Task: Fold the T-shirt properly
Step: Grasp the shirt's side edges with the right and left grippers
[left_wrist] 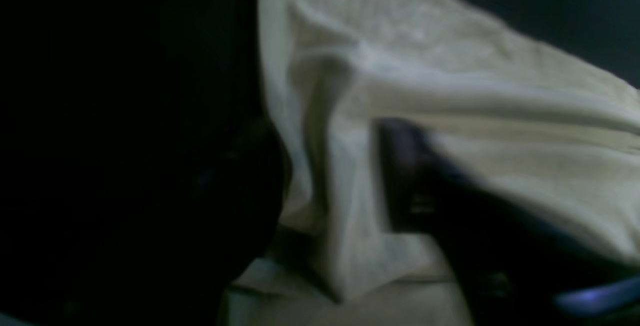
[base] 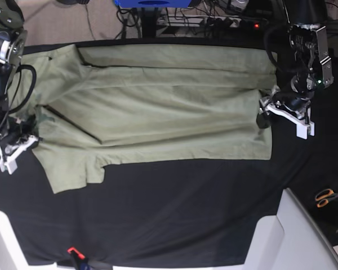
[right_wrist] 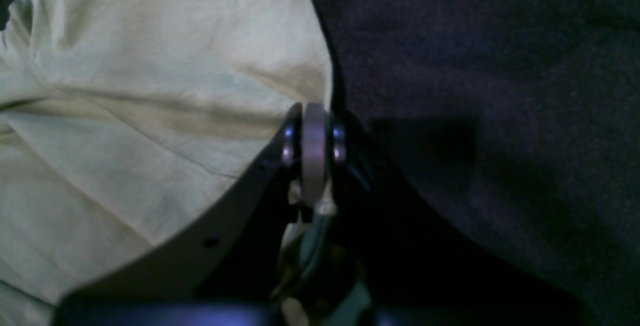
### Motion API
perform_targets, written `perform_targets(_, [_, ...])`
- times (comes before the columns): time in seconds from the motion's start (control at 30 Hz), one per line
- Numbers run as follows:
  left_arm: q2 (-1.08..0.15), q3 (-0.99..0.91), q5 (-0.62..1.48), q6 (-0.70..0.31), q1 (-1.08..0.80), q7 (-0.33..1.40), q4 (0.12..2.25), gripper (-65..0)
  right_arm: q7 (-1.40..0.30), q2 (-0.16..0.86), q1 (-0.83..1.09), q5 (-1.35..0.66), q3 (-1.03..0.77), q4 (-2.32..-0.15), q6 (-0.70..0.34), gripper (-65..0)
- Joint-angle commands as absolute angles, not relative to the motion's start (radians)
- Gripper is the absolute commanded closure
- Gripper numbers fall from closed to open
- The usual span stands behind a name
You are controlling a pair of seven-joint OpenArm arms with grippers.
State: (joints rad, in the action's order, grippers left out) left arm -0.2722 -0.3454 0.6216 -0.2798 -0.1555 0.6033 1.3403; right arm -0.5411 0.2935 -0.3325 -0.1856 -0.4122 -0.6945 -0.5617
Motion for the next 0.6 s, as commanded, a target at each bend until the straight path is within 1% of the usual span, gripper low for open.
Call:
perform_targets(0.0, [-0.288, -0.349, 0.633, -0.286, -0.154, 0.588, 1.371, -49.9, -0.522, 0.312, -0.358, -0.196, -0.414, -0.713, -0.568, 0.0])
perform_targets(0.07, [-0.3, -0.351, 0.633, -0.286, -0.153, 0.588, 1.382, -57.6, -0.524, 0.312, -0.358, -0.196, -0.414, -0.713, -0.568, 0.0])
perform_targets(0.1, [-0.306, -0.351, 0.633, -0.286, -0.143, 0.588, 1.376, -59.4, -0.524, 0.312, -0.358, -0.196, -0.414, -0.713, -0.568, 0.0])
perform_targets(0.2, [-0.314, -0.395, 0.631, -0.286, -0.099, 0.588, 1.345, -59.4, -0.524, 0.312, -0.357, -0.196, -0.414, -0.713, -0.568, 0.0])
perform_targets(0.37, [-0.334, -0.41, 0.619, -0.286, 0.027, 0.59, 1.185, -59.2, -0.524, 0.312, -0.349, -0.196, -0.414, -0.713, -0.568, 0.0])
perform_targets(0.57, [-0.334, -0.317, 0.501, -0.288, 0.194, 0.582, 0.967, -59.2, -0.524, 0.312, -0.348, -0.194, -0.414, -0.713, -0.568, 0.0])
